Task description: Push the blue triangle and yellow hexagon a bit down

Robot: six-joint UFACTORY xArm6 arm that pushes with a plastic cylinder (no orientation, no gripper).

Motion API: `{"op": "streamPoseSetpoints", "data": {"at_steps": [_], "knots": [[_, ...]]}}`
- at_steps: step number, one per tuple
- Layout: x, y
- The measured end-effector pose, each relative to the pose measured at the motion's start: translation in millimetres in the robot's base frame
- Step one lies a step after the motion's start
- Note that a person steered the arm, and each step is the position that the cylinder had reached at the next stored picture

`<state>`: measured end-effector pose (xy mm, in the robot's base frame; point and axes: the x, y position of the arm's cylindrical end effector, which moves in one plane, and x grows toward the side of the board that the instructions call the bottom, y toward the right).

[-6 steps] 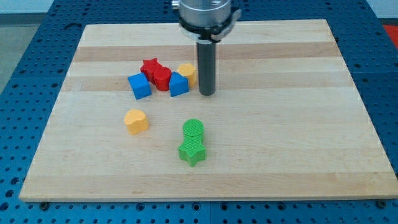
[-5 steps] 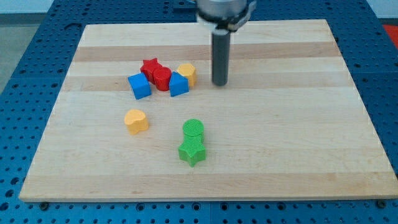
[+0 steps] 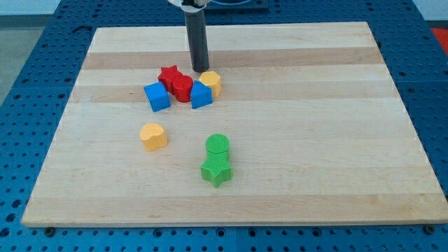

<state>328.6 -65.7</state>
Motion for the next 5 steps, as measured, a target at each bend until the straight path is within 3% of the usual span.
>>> {"op": "streamPoseSetpoints", "data": {"at_steps": [5], "knots": [[54, 4]]}}
